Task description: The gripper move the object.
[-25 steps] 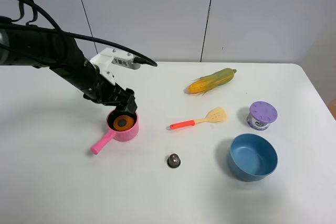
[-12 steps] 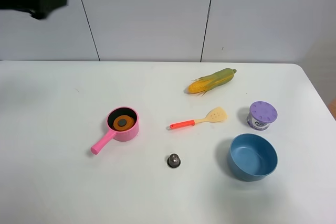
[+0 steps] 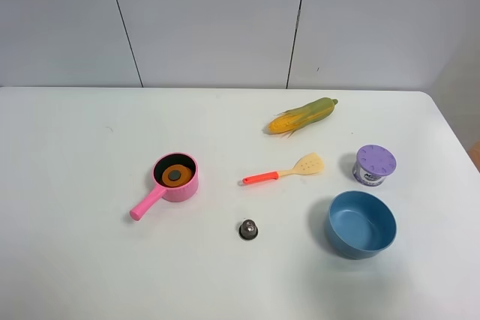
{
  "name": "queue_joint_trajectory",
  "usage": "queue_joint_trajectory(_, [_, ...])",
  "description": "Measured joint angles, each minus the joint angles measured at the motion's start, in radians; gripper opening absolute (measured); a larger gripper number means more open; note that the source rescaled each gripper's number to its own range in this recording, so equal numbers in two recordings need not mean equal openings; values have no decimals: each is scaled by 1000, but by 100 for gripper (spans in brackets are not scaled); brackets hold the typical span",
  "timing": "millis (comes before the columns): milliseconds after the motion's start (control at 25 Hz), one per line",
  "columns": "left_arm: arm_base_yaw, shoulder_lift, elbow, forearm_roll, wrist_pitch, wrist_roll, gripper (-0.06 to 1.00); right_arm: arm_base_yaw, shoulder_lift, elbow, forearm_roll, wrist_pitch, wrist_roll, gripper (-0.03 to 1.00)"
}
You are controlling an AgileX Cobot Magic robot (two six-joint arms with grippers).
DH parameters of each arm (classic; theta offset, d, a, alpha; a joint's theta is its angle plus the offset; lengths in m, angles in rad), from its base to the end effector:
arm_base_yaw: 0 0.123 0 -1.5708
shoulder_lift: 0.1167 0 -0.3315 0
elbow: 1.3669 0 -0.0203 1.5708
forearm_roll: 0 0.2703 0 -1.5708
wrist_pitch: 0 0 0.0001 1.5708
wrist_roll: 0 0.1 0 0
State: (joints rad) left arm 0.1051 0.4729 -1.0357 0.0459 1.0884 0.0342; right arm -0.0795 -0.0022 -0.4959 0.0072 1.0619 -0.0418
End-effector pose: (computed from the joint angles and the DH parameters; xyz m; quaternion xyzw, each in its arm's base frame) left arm 0.0173 0.0059 0.4446 -0.0318 0.8431 0.0601 0.5334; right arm -0.0263 0.0027 0.2812 0.0160 0.8539 -0.0279 0.5195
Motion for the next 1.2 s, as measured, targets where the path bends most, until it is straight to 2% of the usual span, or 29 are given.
queue_joint_trajectory(120, [-36, -97, 77, 4, 75, -7, 94, 0, 0, 0, 0, 0, 0, 100])
queue_joint_trajectory(320, [-69, -213, 238, -4, 122, -16, 94, 0, 0, 0, 0, 0, 0, 100])
queue_joint_trajectory(440, [-69, -269, 338, -21, 99, -34, 94, 0, 0, 0, 0, 0, 0, 100])
queue_joint_trajectory(520, [-69, -306, 403, -46, 54, -34, 94, 0, 0, 0, 0, 0, 0, 100])
queue_joint_trajectory(680, [-69, -373, 495, -46, -25, -34, 94, 0, 0, 0, 0, 0, 0, 100])
queue_joint_trajectory(1200, [-69, -479, 527, -46, -31, -34, 94, 0, 0, 0, 0, 0, 0, 100])
